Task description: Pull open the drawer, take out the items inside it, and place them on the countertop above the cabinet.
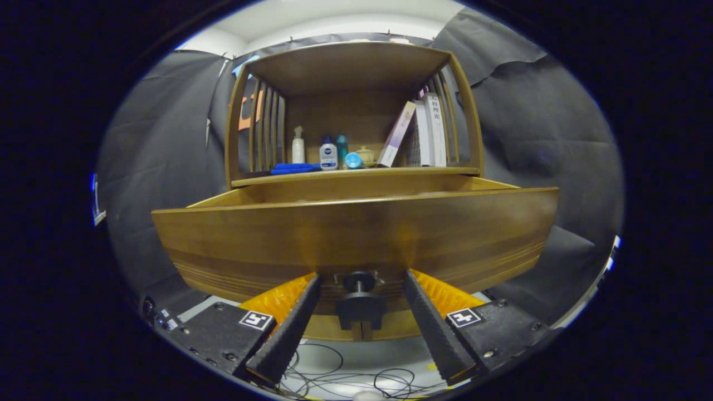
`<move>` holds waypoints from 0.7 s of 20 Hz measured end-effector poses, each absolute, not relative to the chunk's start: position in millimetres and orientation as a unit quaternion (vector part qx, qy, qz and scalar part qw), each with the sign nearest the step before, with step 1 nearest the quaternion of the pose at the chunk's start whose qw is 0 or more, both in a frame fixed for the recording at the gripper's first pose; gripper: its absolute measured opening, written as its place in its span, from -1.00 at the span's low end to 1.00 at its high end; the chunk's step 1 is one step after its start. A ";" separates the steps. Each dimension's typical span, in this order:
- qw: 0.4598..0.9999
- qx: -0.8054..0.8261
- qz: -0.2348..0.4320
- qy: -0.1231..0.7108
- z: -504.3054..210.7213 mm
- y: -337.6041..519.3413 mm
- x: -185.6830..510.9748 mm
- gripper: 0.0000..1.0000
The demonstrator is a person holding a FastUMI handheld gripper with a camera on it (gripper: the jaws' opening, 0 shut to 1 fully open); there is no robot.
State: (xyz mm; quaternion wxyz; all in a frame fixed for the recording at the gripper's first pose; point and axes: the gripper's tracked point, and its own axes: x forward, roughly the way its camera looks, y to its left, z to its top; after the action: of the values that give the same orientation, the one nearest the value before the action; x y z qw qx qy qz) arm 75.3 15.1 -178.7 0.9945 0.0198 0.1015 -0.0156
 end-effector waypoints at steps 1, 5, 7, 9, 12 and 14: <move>0.994 0.020 -0.016 0.102 -180.2 15.4 76.4 0.98; 0.993 0.021 -0.018 0.113 -177.7 16.7 91.3 0.97; 0.992 0.026 -0.017 0.120 -175.6 17.5 99.7 0.98; 0.992 0.025 -0.018 0.122 -173.8 17.8 114.1 0.98; 0.992 0.029 -0.020 0.120 -167.8 18.7 140.0 0.98; 0.991 0.030 -0.024 0.130 -167.3 20.6 152.0 0.98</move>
State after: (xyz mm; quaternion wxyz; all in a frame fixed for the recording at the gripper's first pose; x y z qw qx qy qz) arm 152.0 20.6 -167.3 0.9907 0.0303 0.1304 -0.0239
